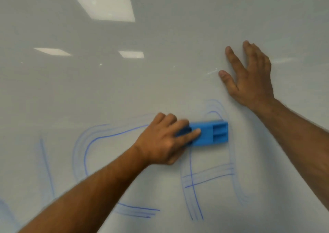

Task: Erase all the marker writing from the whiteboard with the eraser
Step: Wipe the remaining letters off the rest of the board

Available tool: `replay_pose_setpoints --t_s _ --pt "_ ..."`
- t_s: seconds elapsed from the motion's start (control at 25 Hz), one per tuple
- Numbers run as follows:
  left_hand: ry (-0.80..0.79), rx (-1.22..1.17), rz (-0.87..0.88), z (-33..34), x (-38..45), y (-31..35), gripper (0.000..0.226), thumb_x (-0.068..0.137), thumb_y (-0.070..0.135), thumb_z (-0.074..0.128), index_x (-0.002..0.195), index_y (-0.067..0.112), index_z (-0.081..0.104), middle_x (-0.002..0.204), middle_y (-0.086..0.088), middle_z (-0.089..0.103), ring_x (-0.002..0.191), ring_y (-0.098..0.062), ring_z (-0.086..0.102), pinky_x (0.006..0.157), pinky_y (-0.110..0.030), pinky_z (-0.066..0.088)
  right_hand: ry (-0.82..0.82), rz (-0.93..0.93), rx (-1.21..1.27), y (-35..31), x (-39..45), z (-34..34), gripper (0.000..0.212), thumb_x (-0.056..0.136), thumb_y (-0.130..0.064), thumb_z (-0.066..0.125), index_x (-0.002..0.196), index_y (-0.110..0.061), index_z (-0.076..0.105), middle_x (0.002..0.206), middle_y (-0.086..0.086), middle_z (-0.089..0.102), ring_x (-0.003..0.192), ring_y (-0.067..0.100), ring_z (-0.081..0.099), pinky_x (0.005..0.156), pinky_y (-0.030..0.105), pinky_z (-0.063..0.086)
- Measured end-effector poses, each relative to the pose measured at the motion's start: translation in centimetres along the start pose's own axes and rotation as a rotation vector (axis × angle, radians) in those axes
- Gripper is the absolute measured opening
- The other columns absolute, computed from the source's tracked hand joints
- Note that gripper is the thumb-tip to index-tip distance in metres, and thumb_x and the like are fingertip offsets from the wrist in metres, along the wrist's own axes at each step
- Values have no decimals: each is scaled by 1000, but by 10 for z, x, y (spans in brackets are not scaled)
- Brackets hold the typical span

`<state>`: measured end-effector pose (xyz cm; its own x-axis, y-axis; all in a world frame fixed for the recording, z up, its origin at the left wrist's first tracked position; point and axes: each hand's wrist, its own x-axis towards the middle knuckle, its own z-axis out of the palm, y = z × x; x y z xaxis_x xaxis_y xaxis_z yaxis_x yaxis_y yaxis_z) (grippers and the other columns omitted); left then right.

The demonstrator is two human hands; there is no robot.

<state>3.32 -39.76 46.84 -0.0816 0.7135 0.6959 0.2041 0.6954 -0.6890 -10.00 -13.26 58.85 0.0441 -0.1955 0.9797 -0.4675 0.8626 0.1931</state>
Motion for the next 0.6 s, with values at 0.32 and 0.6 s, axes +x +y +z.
replay_pose_setpoints --t_s 0.32,0.6 --pt "98 46 -73 -6 24 -36 48 86 33 66 133 21 64 111 -15 65 84 -30 50 69 -40 38 54 -41 -20 6 -3 4 64 104 -62 30 158 -27 34 161 25 29 147 44 29 118 58 24" --pt "188 54 -147 8 45 -34 55 78 31 73 131 15 67 111 -17 64 85 -31 48 69 -38 35 50 -59 -44 9 -5 7 62 106 -59 29 159 -27 32 162 24 28 148 44 28 118 58 24"
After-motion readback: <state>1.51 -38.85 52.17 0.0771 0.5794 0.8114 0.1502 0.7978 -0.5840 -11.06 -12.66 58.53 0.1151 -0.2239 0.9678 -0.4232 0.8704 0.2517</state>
